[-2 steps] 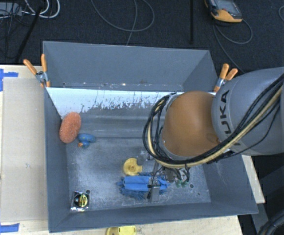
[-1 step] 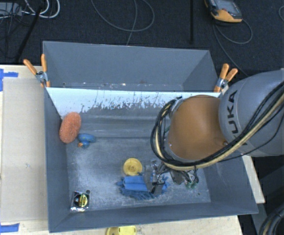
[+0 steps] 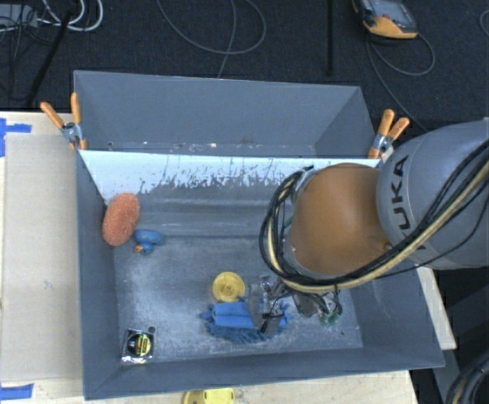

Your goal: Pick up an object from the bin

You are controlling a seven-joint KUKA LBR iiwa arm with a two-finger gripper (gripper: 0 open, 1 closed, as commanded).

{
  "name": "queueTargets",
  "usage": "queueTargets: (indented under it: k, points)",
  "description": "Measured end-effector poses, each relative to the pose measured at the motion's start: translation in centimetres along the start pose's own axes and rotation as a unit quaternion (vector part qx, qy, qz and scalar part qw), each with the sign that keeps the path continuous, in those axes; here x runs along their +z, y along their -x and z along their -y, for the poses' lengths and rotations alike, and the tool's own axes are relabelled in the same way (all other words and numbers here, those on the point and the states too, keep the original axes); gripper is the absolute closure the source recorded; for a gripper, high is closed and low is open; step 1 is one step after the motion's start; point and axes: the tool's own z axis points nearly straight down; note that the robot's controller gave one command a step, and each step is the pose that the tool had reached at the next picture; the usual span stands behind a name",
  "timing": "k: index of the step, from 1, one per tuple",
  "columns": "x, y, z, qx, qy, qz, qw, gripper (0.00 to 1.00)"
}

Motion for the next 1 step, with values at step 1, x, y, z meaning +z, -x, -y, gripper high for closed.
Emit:
queueTargets:
  k: [1]
  points:
    - [-2.71,-0.05,0.43,-0.009,0.0,-0.0007,1.0,1.0]
